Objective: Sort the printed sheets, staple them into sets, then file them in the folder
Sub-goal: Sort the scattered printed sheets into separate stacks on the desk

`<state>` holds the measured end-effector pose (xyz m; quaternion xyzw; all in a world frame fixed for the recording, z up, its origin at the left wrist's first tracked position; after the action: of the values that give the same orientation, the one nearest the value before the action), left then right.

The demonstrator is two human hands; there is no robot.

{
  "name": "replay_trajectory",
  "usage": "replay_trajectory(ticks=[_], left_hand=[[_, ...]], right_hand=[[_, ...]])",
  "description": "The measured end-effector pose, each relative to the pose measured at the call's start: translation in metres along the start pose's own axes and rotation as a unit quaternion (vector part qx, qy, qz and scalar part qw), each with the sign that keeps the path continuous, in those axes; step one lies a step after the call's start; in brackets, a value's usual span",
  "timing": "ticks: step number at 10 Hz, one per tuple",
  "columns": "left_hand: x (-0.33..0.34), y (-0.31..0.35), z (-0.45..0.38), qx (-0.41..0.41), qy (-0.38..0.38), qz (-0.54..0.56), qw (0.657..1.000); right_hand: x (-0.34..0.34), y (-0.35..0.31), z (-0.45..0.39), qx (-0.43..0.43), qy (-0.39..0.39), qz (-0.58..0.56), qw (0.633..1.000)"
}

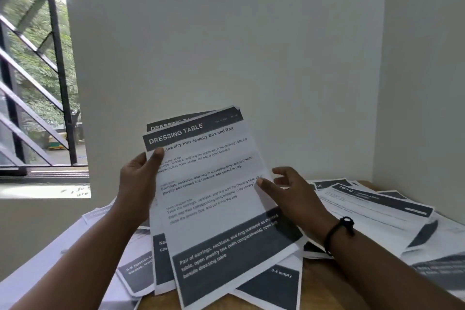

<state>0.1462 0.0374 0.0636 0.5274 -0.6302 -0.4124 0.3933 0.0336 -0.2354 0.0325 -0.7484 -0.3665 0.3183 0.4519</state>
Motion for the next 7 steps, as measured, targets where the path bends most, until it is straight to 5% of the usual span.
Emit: replay_trajectory(ticks=[1,2,4,5,6,7], left_hand=[[0.005,-0.008,0.001,-0.039,-0.032,0.003,0.999],[0.010,-0.014,-0.001,-0.064,-0.057,0.005,0.996],[0.037,-0.030,0.008,-0.103,-0.178,-0.068,0.976],[0.019,-0.023,-0.002,-0.057,-0.041,-0.062,0.996],[-0.008,-0.015,-0.008,-0.043,0.083,0.010,0.996],[-0.045,-0.019,-0.010,-0.079,0.198,0.044,0.976]], right_hand=[[0.022,0.017,0.004,0.093,-0.070,-0.185,0.976],[0.030,0.018,0.007,0.113,-0.102,-0.229,0.961],[0.023,0.015,0.006,0.077,-0.041,-0.212,0.973],[0.002,0.005,-0.002,0.046,-0.008,-0.070,0.996],[-0.014,0.003,-0.007,0.034,-0.026,0.187,0.981],[-0.011,0.011,0.008,0.108,-0.122,0.452,0.877]])
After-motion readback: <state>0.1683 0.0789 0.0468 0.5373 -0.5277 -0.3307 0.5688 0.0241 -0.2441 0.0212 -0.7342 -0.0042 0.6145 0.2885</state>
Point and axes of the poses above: each hand's wrist, its own z-axis away from the middle knuckle, its own x-axis out of the palm, y = z × x, the point moved 7 cm from there along -z, towards the middle knuckle, and after that the axes turned 15 degrees about -z, right-handed, at the moved point
